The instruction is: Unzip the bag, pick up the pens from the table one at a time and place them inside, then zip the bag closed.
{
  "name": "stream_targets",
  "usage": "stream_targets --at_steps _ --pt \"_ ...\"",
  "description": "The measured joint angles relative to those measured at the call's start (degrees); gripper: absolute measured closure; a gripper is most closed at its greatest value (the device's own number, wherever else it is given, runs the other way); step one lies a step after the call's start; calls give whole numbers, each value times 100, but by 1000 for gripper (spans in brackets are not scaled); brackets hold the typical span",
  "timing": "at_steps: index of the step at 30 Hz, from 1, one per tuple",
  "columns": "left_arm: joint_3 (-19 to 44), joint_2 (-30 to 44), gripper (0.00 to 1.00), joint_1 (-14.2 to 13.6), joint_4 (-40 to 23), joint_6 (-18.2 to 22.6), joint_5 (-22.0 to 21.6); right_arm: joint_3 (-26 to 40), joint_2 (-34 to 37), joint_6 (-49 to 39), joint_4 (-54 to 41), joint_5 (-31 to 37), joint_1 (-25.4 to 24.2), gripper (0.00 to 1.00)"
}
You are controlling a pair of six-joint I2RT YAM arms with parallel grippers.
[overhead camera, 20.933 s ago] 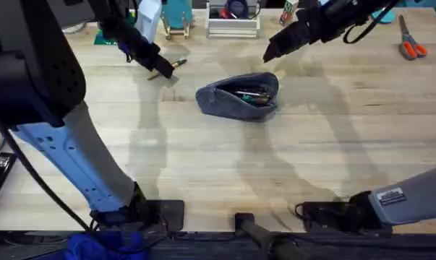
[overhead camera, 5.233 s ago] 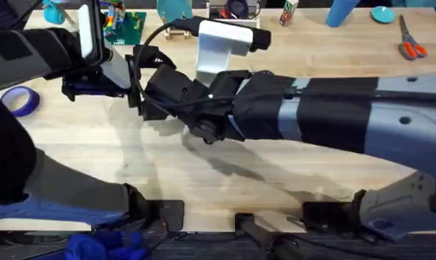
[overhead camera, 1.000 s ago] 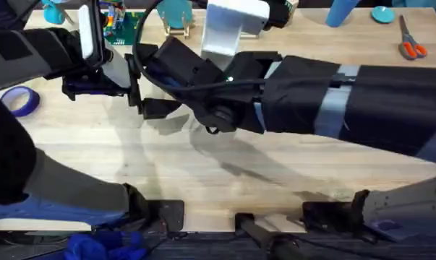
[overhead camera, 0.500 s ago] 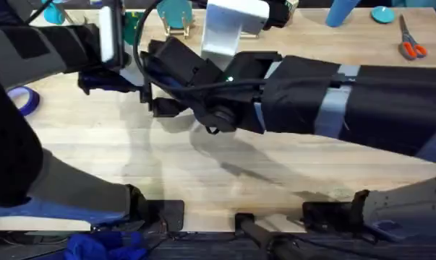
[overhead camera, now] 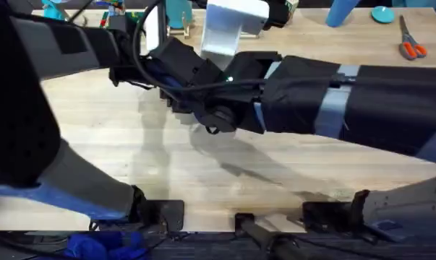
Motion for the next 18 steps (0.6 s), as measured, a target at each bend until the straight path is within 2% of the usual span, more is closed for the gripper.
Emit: stream_targets --at_steps 3,7,18 --pt "0 240 8 -53 100 -221 129 0 0 -2 -19 -17 0 971" --pt "0 533 8 -50 250 -368 535 0 0 -19 -26 -11 -9 972" --pt "-2 715 8 -67 419 -433 1359 0 0 -107 -20 9 -20 971"
